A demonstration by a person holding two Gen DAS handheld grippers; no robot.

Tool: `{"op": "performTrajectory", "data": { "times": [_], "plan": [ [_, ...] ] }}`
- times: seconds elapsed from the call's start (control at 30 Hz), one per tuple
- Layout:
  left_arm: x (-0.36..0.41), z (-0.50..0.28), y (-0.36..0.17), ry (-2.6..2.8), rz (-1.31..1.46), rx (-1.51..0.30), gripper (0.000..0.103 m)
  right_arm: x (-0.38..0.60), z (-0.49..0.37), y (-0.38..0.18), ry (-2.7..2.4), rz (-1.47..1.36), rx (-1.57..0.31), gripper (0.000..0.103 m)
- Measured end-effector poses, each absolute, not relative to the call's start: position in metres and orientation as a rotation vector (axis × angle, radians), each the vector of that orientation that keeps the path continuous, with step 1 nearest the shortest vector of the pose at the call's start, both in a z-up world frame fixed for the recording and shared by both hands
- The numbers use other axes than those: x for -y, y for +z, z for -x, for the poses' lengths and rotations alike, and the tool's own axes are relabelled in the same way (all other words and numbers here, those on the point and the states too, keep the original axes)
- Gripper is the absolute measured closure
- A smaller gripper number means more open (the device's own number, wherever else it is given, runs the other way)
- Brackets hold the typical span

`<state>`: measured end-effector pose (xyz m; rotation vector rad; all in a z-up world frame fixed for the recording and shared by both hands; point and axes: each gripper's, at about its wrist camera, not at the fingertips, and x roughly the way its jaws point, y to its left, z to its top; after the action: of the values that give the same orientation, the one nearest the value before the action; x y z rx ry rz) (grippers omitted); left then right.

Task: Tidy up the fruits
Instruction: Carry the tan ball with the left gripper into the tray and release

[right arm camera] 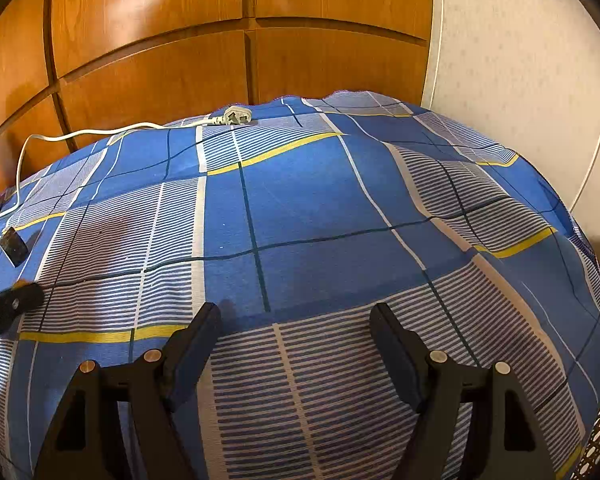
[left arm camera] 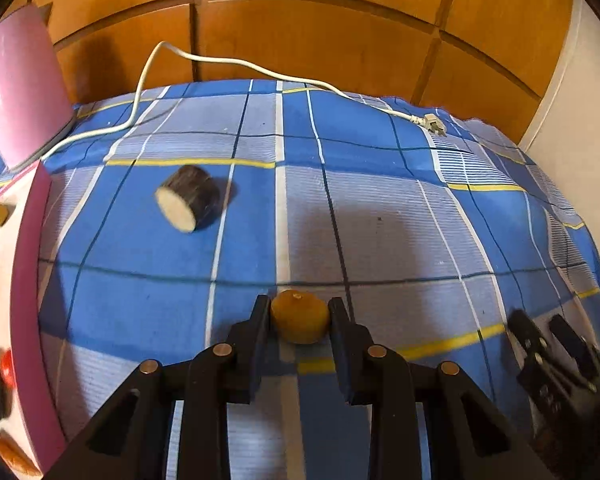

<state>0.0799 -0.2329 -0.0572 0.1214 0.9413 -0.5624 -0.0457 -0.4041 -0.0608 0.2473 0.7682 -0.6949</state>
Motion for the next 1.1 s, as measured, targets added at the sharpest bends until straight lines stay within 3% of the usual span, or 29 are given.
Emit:
{"op": "performTrajectory", "data": {
  "times": [0.8, 1.1],
  "plan": [
    [0.212, -0.077, -0.054, -0.616, -0.062, -0.986, 0.074, 0.403, 0.045, -0.061, -0.695, -0.247, -0.768, 0.025],
    [0.174, -0.064, -0.023, -0.597, -0.016, -0.923, 0.074, 0.403, 0.045, -0.061, -0.695, -0.248, -0.768, 0.025]
  ]
}}
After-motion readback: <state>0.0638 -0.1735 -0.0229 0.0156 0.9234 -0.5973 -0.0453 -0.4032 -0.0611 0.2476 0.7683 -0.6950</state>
